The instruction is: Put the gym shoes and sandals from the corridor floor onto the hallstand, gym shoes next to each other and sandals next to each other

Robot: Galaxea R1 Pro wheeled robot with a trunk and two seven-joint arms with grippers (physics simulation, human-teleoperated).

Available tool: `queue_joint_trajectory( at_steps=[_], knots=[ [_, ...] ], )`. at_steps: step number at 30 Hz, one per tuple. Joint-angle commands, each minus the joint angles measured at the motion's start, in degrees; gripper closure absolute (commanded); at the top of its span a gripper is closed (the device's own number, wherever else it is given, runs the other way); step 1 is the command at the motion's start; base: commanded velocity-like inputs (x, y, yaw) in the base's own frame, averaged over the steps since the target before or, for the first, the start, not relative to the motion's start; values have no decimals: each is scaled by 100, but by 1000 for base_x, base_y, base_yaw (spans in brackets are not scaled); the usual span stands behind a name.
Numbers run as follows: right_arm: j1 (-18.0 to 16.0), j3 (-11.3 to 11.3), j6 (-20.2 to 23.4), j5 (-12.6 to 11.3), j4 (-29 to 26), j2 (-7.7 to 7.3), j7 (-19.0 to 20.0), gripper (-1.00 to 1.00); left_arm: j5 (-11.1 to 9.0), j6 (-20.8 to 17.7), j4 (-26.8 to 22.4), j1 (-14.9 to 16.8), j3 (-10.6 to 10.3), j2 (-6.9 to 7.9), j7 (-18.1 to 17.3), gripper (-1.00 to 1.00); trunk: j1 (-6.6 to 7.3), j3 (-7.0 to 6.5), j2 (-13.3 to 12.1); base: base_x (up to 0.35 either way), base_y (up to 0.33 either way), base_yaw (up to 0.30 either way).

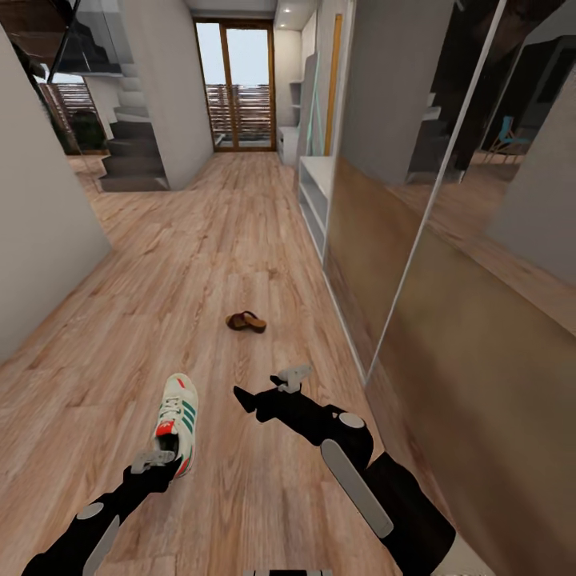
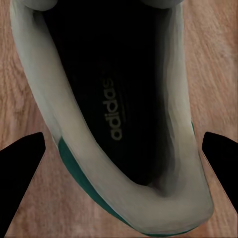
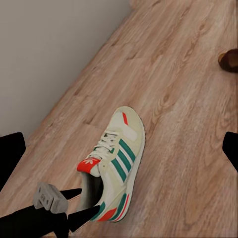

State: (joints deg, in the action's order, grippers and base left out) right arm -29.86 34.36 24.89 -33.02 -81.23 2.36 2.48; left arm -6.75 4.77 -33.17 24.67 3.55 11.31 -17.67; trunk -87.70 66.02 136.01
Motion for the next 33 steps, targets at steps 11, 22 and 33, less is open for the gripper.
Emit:
queue_joint_trajectory(
  at_steps=[11, 22, 33],
  knots=[
    [93, 8, -1269, 1481, 1617, 14, -21, -100, -77, 234, 155, -23, 61, 9, -66, 100, -2, -47, 1, 285, 153, -34],
    [149, 10, -2758, 2128, 3212, 51, -54, -100, -122, 652, 316, -134, 338, 25, -66, 100, -2, -48, 1, 235, 231, 0],
    [147, 7, -2835, 2135, 3549, 74, -57, -100, -138, 673, 320, -150, 373, 21, -80, 100, -2, -48, 1, 159, 278, 0]
  ],
)
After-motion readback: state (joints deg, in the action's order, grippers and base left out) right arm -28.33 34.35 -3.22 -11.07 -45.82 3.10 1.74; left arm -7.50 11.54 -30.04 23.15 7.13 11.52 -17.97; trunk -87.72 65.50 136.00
